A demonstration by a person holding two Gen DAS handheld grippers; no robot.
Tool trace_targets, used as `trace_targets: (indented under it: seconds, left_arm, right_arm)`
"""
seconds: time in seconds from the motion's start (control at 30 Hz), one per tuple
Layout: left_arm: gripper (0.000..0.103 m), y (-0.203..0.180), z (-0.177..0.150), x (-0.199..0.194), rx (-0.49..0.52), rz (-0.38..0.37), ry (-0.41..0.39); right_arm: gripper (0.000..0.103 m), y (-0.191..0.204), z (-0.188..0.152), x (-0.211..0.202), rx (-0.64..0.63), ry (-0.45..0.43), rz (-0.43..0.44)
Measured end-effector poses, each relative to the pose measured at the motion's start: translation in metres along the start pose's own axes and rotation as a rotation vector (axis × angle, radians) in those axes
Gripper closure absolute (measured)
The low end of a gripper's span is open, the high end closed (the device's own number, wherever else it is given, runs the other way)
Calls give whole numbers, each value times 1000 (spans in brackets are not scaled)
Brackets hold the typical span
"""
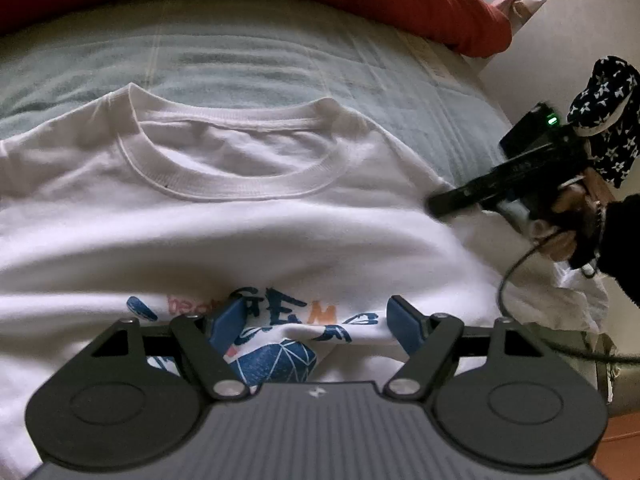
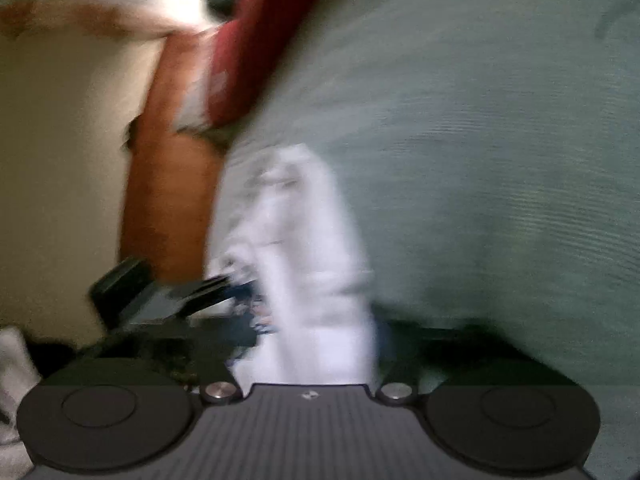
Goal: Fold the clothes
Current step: 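Grasp the shirt hem with the right gripper and tug it to smooth the body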
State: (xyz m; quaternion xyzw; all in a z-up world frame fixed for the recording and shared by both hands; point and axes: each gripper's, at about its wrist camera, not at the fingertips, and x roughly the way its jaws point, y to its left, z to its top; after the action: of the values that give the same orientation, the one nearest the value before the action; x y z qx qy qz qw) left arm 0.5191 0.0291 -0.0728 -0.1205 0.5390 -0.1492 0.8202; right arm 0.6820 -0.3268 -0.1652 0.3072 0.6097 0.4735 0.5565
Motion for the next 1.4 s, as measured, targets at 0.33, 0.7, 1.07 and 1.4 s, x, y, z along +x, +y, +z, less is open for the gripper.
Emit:
trace_targets:
  seconds: [0.33,0.7,1.07,1.4]
  left_arm:
    - [25,-3,-1,0,21,20,-5]
    - [28,-6,12,-25,-21,100,-102]
    - [29,-3,4,-9,-4,166,-64]
    - [28,-7,5,-15,-4,163,-57]
  right_arm:
    - [101,33,-12,5,-78,-44,-162]
    - [94,140,-6,-1,-396,-170,-557]
    - [68,94,0,-18,-269,-307,-573]
    - [51,96,-62,-82,-237,-349,-695]
